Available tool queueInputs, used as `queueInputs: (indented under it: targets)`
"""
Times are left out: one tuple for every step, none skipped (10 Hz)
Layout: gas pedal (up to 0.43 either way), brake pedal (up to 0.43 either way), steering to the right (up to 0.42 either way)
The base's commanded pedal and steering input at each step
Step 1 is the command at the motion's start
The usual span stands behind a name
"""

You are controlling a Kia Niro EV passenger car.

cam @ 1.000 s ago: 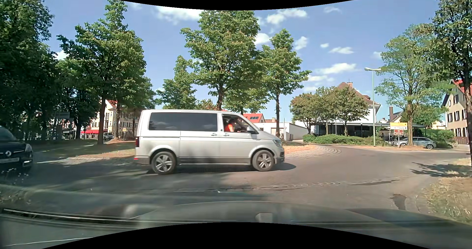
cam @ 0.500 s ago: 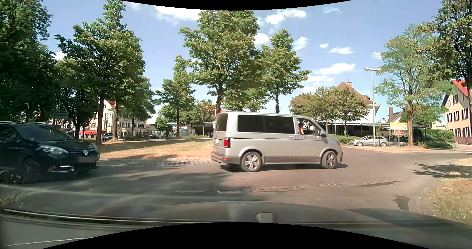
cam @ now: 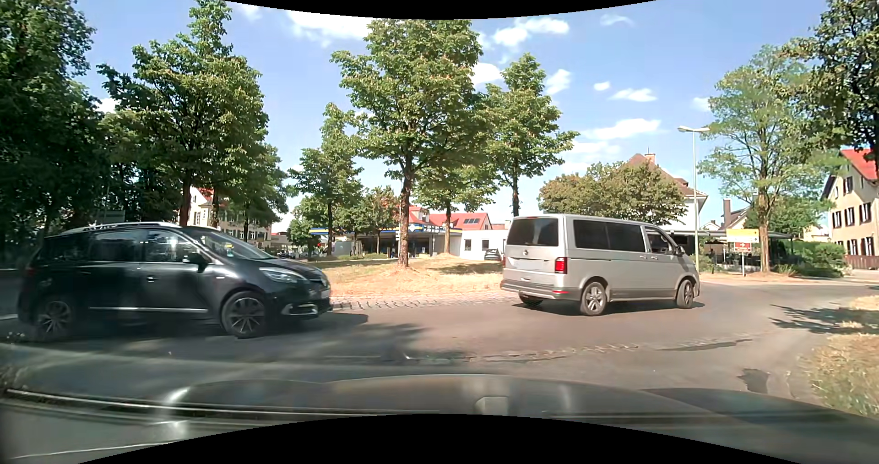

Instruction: Follow the waypoints while adhering to traffic rules and regulations

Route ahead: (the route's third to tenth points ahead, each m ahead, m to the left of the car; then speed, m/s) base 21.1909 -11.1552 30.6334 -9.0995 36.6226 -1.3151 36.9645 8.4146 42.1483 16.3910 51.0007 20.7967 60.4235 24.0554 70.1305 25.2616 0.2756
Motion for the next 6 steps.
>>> queueInputs:
  targets:
    - [0.087,0.006,0.065]
    - [0.087,0.006,0.066]
    - [0.098,0.006,0.067]
    - [0.138,0.006,0.071]
    - [0.177,0.006,0.071]
    - [0.177,0.006,0.073]
